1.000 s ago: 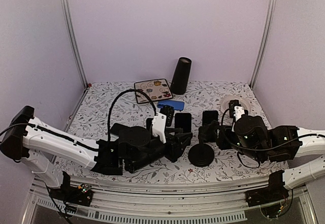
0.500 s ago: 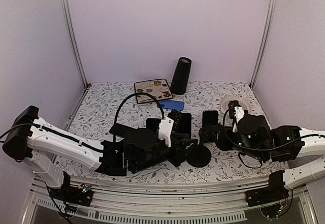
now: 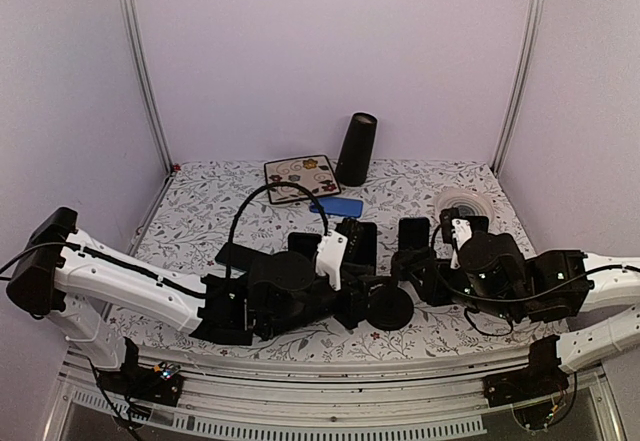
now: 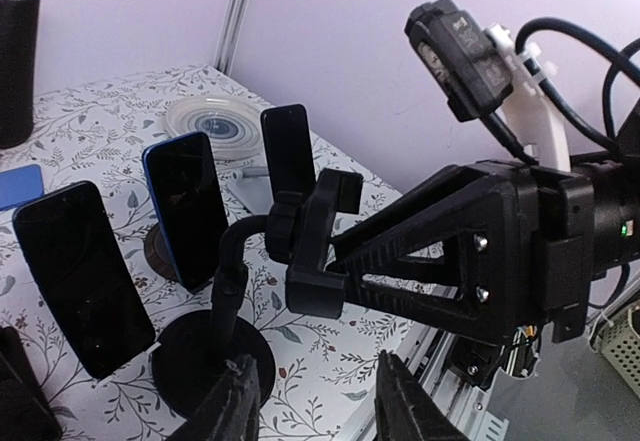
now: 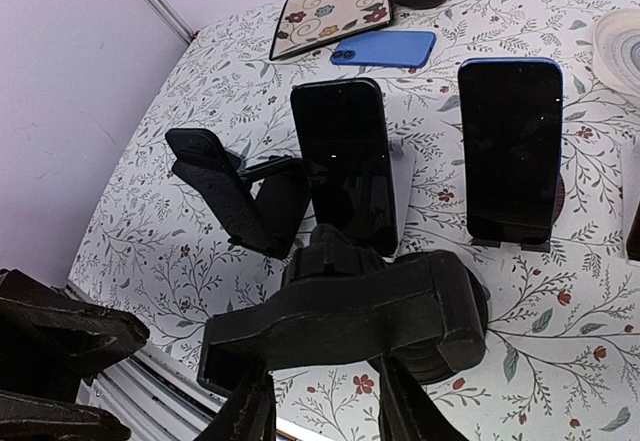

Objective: Place the phone on the phone stand
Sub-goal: Place the phone stand at the center of the board.

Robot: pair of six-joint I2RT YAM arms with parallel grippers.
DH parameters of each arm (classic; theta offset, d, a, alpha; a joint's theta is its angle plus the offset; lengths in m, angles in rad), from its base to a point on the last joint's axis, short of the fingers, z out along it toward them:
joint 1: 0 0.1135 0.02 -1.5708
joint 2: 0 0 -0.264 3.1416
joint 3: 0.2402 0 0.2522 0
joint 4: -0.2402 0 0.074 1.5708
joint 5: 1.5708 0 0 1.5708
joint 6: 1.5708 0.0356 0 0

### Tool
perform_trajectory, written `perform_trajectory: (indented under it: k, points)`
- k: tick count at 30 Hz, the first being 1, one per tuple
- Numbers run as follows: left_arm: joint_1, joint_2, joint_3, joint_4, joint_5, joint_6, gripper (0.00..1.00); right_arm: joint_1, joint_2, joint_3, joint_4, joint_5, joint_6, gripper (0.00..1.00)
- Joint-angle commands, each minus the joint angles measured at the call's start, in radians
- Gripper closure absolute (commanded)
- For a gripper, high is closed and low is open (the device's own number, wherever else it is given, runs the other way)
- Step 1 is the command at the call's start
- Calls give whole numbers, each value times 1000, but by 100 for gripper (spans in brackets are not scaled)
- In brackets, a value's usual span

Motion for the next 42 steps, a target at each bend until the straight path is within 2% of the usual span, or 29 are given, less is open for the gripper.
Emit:
perform_trajectory:
  k: [1,11,25,35,42]
  points:
    - [11,-5,17,-21,-16,-9,60,13,11,-12,26,-47,19,63]
    - [13,-19,8,-31,-29,-15,61,37,47,6,62,-69,-3,60]
    - [15,-10,17,-30,-25,-15,60,38,-55,-5,-114,-11,-21,35]
    - [19,-7,24,-41,-22,-15,60,37,-115,10,-165,-25,-53,25]
    - [25,-46,33,-105,-47,-53,60,37,-142,79,-206,2,-115,14]
